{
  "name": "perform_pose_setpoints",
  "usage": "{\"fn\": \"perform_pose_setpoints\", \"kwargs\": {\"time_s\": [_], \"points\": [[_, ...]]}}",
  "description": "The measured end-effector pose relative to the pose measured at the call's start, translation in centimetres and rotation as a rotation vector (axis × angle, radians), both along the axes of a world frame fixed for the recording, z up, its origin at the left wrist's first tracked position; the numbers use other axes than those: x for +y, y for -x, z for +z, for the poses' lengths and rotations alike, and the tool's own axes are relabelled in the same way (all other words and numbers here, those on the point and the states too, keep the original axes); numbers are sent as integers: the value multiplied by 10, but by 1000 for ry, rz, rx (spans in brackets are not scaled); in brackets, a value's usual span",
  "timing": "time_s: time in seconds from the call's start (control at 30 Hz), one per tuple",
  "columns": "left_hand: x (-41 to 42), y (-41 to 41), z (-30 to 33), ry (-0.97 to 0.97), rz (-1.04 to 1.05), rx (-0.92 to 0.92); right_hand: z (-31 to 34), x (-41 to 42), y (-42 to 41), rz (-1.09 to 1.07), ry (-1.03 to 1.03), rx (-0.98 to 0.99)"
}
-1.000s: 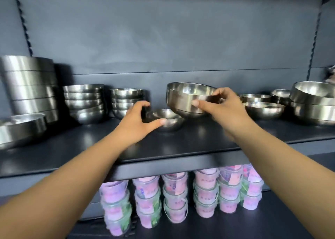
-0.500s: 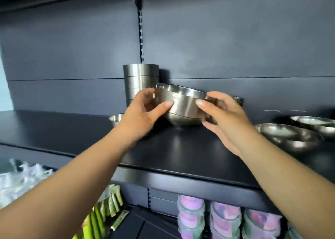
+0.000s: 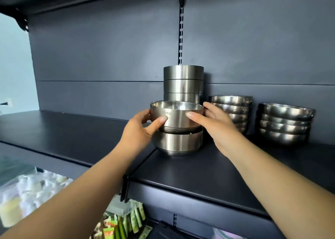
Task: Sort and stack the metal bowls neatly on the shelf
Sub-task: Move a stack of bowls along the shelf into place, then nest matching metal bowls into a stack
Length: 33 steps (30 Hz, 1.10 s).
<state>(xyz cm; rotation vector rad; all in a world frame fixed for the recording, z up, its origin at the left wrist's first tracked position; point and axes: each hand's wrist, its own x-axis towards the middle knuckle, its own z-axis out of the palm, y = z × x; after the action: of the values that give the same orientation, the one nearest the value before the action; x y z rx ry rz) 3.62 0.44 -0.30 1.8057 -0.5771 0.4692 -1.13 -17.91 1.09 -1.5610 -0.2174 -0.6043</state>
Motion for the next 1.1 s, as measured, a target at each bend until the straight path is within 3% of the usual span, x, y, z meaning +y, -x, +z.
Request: {"fn": "perform_pose_setpoints", "kwargs": {"time_s": [0.17,0.43,0.67,0.8,0.87,0.97,1.03,1.1], "points": [[-4,-14,-18,83,30,-36,-9,-6,-6,-98,116,85],[-9,-25,-26,172,-159,-21,-22,-3,-8,-158,165,77],[-11,-24,-29,172,-62,-26,-23,6,-1,-164,280,130],[-1,2,-23,322,3,-268,-25,-4,13,-222,380,263],[1,22,-24,182,-44,-460,-25,-17,29,-240,396,328],[-14,48,-25,-337,-140,-790,-20,-39,62,-345,515,295],[-38,64,-23,-565,-231,-817,-16,-60,87,-479,583,239],[-69,79,-22,-665,-308,-724,-13,-84,111,-633,685,212]]}}
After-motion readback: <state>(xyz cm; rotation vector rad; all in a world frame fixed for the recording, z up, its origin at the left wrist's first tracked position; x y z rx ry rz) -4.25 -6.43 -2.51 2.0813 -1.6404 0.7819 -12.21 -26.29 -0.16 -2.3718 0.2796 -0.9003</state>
